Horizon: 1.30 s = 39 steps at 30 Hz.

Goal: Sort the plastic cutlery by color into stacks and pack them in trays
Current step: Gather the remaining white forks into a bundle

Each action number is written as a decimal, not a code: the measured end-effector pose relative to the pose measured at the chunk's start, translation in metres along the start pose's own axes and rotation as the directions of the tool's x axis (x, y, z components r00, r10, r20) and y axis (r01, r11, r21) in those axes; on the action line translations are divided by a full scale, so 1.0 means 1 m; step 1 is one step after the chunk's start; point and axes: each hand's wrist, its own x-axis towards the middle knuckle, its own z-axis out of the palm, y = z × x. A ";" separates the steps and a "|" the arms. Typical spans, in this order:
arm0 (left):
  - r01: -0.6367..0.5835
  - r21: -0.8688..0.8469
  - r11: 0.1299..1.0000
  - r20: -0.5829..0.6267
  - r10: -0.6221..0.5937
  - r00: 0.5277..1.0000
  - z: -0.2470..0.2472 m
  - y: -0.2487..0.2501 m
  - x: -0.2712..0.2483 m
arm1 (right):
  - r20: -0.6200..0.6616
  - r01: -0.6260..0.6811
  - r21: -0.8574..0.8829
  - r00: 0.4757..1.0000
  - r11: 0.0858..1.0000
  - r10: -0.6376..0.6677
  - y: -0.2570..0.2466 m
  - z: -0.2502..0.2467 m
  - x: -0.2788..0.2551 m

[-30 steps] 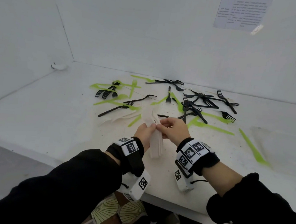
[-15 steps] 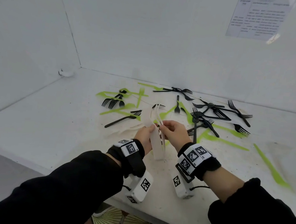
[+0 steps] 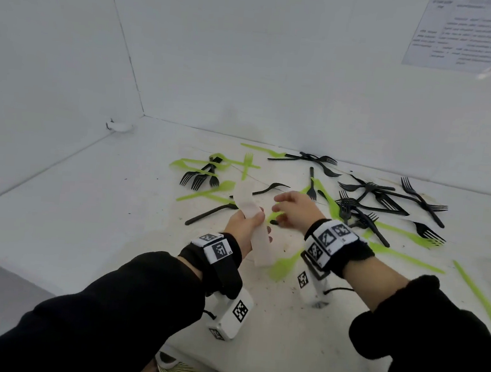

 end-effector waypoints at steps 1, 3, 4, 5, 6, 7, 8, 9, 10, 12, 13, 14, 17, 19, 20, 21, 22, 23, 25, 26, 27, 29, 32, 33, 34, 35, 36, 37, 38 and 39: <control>0.014 -0.004 1.000 -0.008 -0.014 1.000 -0.002 0.003 0.000 | -0.015 0.064 -0.089 0.998 0.994 -0.065 -0.004 -0.001 0.008; 0.037 -0.007 0.999 -0.023 -0.037 0.999 -0.005 0.007 0.000 | 0.105 0.233 -0.323 0.972 0.917 -0.211 -0.011 0.004 0.017; 0.044 -0.010 0.999 -0.037 -0.045 0.998 -0.006 0.007 0.000 | 0.216 0.296 -0.417 0.951 0.859 -0.223 -0.013 0.010 0.019; 0.051 -0.010 0.999 -0.051 -0.052 0.997 -0.006 0.008 0.001 | 0.318 0.339 -0.507 0.928 0.792 -0.194 -0.013 0.018 0.020; 0.059 -0.008 0.998 -0.060 -0.059 0.996 -0.007 0.008 0.001 | 0.374 0.345 -0.600 0.918 0.721 -0.128 -0.010 0.028 0.022; 0.069 -0.003 0.998 -0.062 -0.069 0.996 -0.007 0.008 0.002 | 0.404 0.333 -0.658 0.913 0.676 -0.056 -0.007 0.036 0.024; 0.075 0.001 0.997 -0.061 -0.075 0.995 -0.008 0.008 0.003 | 0.419 0.313 -0.672 0.908 0.672 -0.004 -0.006 0.041 0.025; 0.076 0.004 0.997 -0.061 -0.076 0.995 -0.008 0.009 0.004 | 0.430 0.309 -0.670 0.903 0.676 0.013 -0.005 0.045 0.028; 0.076 0.011 0.997 -0.067 -0.075 0.995 -0.008 0.009 0.004 | 0.421 0.308 -0.689 0.907 0.656 0.016 -0.004 0.046 0.030; 0.078 0.018 0.997 -0.067 -0.076 0.995 -0.008 0.009 0.005 | 0.403 0.335 -0.761 0.915 0.555 0.001 -0.006 0.044 0.030; 0.081 0.019 0.997 -0.062 -0.079 0.995 -0.008 0.009 0.005 | 0.412 0.358 -0.775 0.911 0.522 -0.013 -0.006 0.042 0.032; 0.085 0.021 0.996 -0.058 -0.084 0.995 -0.008 0.009 0.006 | 0.424 0.375 -0.785 0.905 0.494 -0.013 -0.005 0.041 0.032; 0.094 0.038 0.995 -0.046 -0.093 0.995 -0.005 0.009 0.008 | 0.467 0.418 -0.754 0.884 0.506 -0.033 -0.001 0.039 0.035; 0.103 0.037 0.994 -0.035 -0.102 0.994 -0.002 0.007 0.007 | 0.457 0.392 -0.731 0.889 0.558 -0.025 0.000 0.037 0.039; 0.102 0.037 0.994 -0.028 -0.101 0.994 -0.001 0.007 0.007 | 0.452 0.391 -0.746 0.892 0.539 -0.021 0.000 0.035 0.040; 0.099 0.040 0.994 -0.020 -0.098 0.995 0.000 0.006 0.007 | 0.444 0.395 -0.762 0.895 0.513 -0.029 0.000 0.033 0.040; 0.094 0.046 0.995 -0.012 -0.094 0.996 0.001 0.006 0.006 | 0.432 0.392 -0.777 0.901 0.493 -0.035 0.000 0.029 0.041; 0.089 0.051 0.995 -0.002 -0.089 0.996 0.001 0.006 0.005 | 0.412 0.393 -0.776 0.908 0.494 -0.077 0.002 0.024 0.043; 0.083 0.055 0.995 0.015 -0.084 0.996 0.001 0.006 0.006 | 0.315 0.360 -0.734 0.932 0.576 -0.181 0.005 0.011 0.048; 0.085 0.056 0.995 0.020 -0.086 0.996 0.001 0.006 0.006 | 0.243 0.320 -0.711 0.947 0.626 -0.208 0.007 0.003 0.050; 0.087 0.054 0.995 0.023 -0.089 0.996 0.001 0.006 0.007 | 0.158 0.274 -0.677 0.961 0.683 -0.229 0.009 -0.005 0.053; 0.083 0.055 0.995 0.024 -0.085 0.996 0.001 0.005 0.009 | 0.022 0.174 -0.558 0.980 0.812 -0.195 0.009 -0.018 0.056; 0.075 0.057 0.996 0.020 -0.077 0.997 0.004 0.004 0.013 | -0.092 0.106 -0.332 0.985 0.937 -0.144 0.008 -0.031 0.054; 0.072 0.056 0.996 0.014 -0.073 0.997 0.005 0.003 0.014 | -0.124 0.104 -0.281 0.982 0.954 -0.144 0.007 -0.034 0.053; 0.069 0.055 0.996 0.006 -0.070 0.998 0.006 0.003 0.017 | -0.157 0.099 -0.231 0.978 0.968 -0.138 0.006 -0.036 0.050; 0.067 0.048 0.997 -0.001 -0.067 0.998 0.008 0.003 0.019 | -0.179 0.096 -0.192 0.975 0.977 -0.131 0.004 -0.038 0.047; 0.068 0.038 0.997 -0.008 -0.068 0.998 0.009 0.003 0.020 | -0.183 0.087 -0.146 0.977 0.985 -0.113 0.003 -0.038 0.042; 0.069 0.028 0.997 -0.015 -0.069 0.998 0.012 0.003 0.022 | -0.164 0.076 -0.079 0.983 0.994 -0.088 0.004 -0.038 0.037; 0.069 0.017 0.997 -0.018 -0.069 0.997 0.015 0.003 0.024 | -0.117 0.053 0.005 0.992 0.999 -0.052 0.004 -0.037 0.031; 0.069 0.001 0.998 -0.019 -0.069 0.997 0.018 0.004 0.025 | -0.066 0.028 0.073 0.998 0.997 -0.024 0.006 -0.035 0.025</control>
